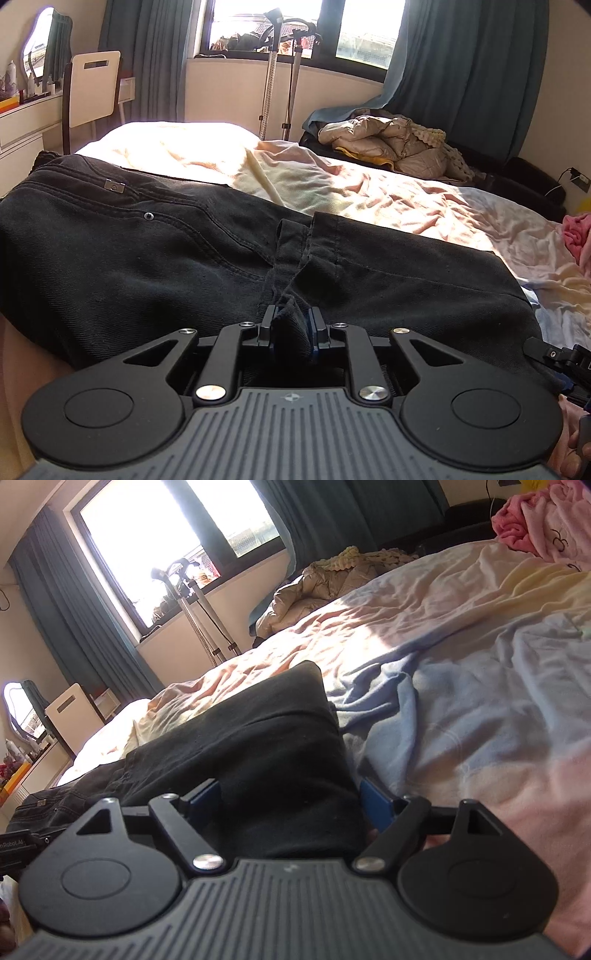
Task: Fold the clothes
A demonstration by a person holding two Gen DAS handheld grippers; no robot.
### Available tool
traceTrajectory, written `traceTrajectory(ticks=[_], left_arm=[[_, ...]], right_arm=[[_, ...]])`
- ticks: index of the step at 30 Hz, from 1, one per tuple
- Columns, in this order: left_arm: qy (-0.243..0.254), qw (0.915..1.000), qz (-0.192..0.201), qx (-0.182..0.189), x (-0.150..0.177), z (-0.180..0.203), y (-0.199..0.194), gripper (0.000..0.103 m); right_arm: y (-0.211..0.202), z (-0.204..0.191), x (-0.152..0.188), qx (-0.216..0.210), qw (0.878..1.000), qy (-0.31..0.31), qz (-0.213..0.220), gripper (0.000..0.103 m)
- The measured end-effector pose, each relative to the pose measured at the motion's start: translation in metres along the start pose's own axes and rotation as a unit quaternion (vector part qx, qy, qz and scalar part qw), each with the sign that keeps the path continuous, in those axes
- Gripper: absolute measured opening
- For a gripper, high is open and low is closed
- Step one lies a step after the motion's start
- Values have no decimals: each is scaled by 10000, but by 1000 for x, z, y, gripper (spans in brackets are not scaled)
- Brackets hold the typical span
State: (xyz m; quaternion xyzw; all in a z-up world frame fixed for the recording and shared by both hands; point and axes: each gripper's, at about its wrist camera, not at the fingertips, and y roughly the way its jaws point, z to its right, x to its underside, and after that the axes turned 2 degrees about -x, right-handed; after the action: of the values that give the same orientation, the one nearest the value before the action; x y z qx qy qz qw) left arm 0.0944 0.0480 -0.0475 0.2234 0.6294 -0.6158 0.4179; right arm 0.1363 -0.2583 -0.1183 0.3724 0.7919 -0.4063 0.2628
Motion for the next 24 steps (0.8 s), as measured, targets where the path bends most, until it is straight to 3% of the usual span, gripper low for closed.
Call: traceTrajectory(ticks=[5,8,9,11,12,15,17,20,24], left_arm=[[37,10000,7,-78,1,1,2,23],[21,9999,39,-104,0,2,2,28],[5,9999,83,-101,-1,2,0,32],[-52,9995,301,-36,-2,2,-7,49],[-103,9990,436,7,-3,2,-12,56],[-171,9974,690,72,-4,2,-22,57],[-131,9974,712,53,-4,4,-22,58],[-74,9972,742,29,-5,6,-22,60],[-52,9972,739,93,-5,8,-21,61]], right_arm=[[11,17,5,-585,9937,892,-334,84],[-3,0,-5,-1162,9898,826,-40,84],[-7,-3,-7,-1306,9880,826,82,84],[-12,-4,-11,-1620,9803,1094,268,86],[-10,1,-11,-1681,9759,1368,262,88],[5,22,-6,-1241,9744,1870,-103,89],[16,28,-1,-1056,9782,1751,-351,84],[23,19,-2,-1023,9845,1369,-404,86],[16,7,-9,-1517,9809,1203,-182,87]])
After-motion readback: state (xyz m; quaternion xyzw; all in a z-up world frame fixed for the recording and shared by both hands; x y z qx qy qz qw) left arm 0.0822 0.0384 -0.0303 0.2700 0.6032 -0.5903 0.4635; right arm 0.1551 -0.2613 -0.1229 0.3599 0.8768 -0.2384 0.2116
